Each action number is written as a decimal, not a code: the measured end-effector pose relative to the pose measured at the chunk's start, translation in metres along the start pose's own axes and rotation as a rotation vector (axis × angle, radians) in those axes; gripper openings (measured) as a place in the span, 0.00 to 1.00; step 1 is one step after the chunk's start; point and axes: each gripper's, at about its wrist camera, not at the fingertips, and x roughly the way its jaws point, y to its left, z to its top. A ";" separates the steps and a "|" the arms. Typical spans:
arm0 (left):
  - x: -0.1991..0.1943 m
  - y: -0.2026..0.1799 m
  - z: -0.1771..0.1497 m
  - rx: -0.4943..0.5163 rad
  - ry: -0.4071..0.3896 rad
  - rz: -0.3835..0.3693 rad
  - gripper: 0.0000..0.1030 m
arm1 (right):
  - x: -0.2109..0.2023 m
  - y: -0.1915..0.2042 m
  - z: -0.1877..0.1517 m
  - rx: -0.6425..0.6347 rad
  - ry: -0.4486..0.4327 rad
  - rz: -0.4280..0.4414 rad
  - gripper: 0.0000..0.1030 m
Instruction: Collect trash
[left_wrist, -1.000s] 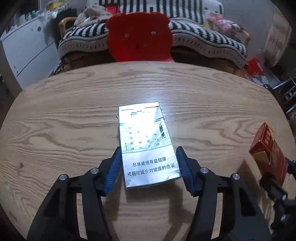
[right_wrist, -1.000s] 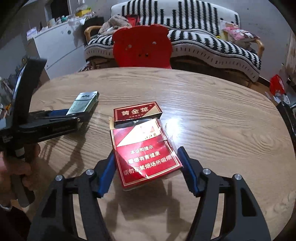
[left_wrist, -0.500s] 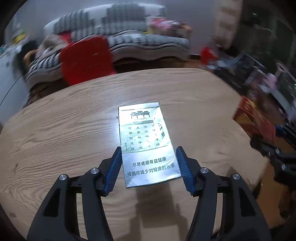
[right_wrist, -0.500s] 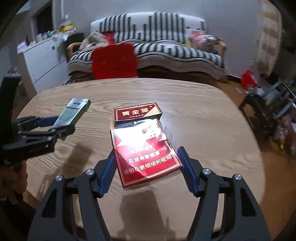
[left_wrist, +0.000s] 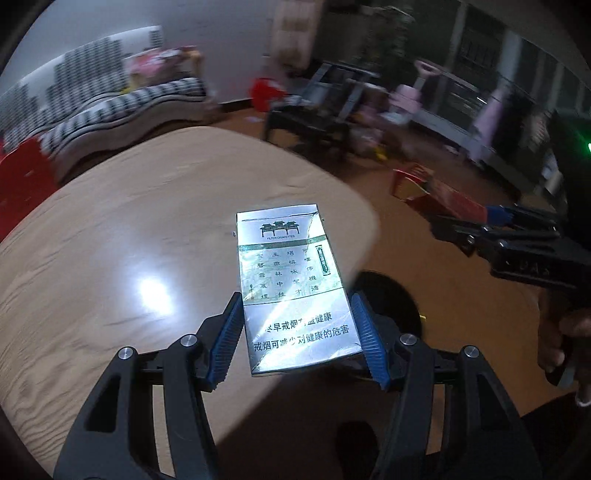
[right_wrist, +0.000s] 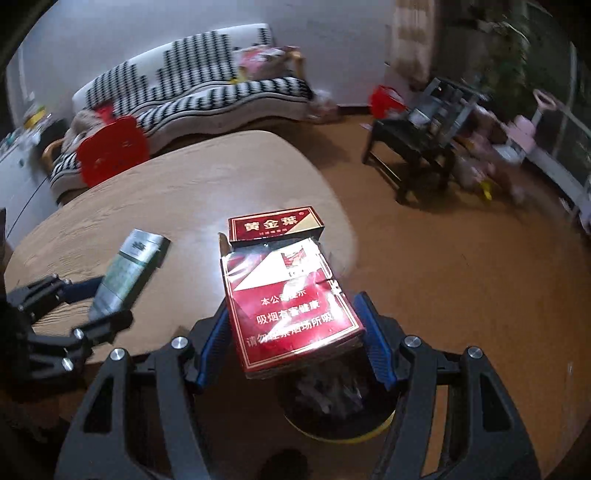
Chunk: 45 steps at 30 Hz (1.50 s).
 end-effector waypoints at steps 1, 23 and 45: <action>0.005 -0.009 0.000 0.012 0.004 -0.012 0.56 | 0.000 -0.012 -0.006 0.022 0.024 -0.012 0.62; 0.090 -0.088 0.008 0.086 0.112 -0.103 0.56 | 0.013 -0.080 -0.022 0.143 0.104 -0.054 0.62; 0.060 -0.065 0.012 0.057 0.063 -0.089 0.89 | 0.015 -0.054 -0.001 0.110 0.071 -0.058 0.90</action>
